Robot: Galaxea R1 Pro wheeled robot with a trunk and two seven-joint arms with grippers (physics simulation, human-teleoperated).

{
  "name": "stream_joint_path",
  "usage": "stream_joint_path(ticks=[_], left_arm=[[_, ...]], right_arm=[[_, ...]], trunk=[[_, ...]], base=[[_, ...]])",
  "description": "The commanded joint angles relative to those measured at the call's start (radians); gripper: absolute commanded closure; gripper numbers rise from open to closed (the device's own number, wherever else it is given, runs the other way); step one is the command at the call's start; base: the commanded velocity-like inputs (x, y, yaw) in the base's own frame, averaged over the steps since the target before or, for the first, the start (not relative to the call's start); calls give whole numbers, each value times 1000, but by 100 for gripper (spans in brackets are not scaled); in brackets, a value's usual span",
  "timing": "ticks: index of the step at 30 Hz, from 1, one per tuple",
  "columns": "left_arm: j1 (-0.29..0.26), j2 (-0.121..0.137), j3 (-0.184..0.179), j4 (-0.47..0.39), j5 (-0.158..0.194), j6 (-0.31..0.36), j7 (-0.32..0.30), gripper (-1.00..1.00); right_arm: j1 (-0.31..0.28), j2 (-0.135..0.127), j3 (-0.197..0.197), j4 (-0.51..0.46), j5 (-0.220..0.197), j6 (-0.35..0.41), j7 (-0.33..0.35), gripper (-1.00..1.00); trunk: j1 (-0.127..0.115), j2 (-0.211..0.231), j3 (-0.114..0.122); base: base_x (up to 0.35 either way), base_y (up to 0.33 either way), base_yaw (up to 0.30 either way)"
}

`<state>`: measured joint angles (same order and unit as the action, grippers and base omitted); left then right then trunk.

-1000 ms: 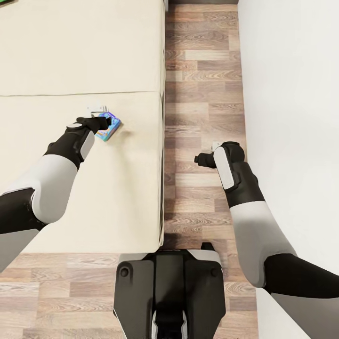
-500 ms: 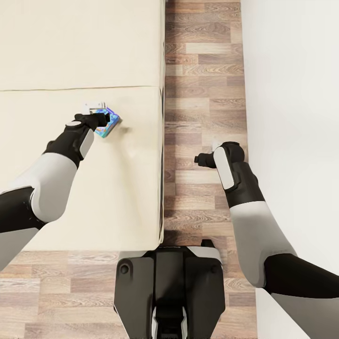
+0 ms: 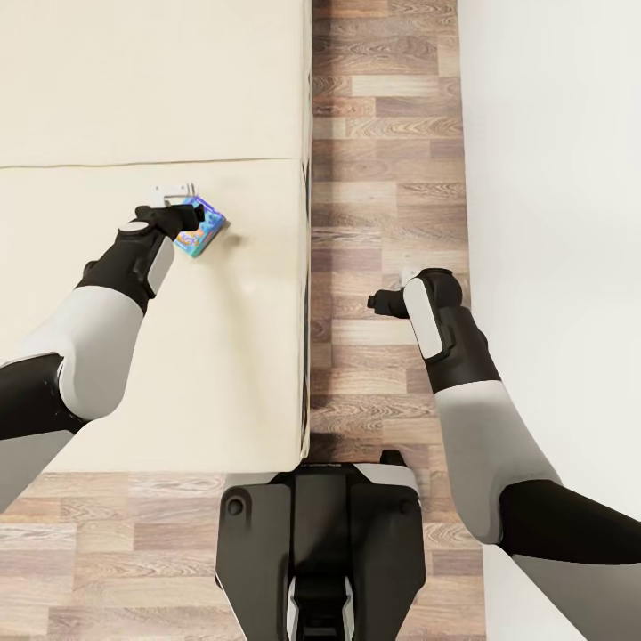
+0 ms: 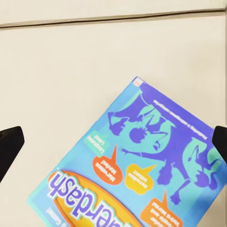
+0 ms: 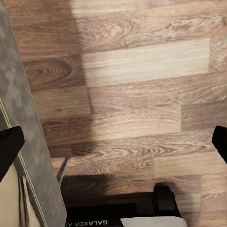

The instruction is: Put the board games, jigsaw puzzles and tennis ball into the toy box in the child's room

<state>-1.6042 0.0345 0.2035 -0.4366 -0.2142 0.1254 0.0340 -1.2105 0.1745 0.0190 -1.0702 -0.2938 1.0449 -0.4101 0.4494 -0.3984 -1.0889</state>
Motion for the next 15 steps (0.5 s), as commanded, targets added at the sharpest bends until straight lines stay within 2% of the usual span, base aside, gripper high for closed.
stream_joint_path(ticks=[1, 15], left_arm=[[0, -1, 4, -3, -10, 3, -2, -100], [1, -1, 2, -9, -11, -1, -4, -100]], right_arm=[[0, 0, 1, -1, -10, 2, -10, -100], [0, 0, 1, -1, -10, 2, -10, -100]], trunk=[[1, -2, -1], [1, -2, -1]], base=[[0, 0, 0], [0, 0, 0]])
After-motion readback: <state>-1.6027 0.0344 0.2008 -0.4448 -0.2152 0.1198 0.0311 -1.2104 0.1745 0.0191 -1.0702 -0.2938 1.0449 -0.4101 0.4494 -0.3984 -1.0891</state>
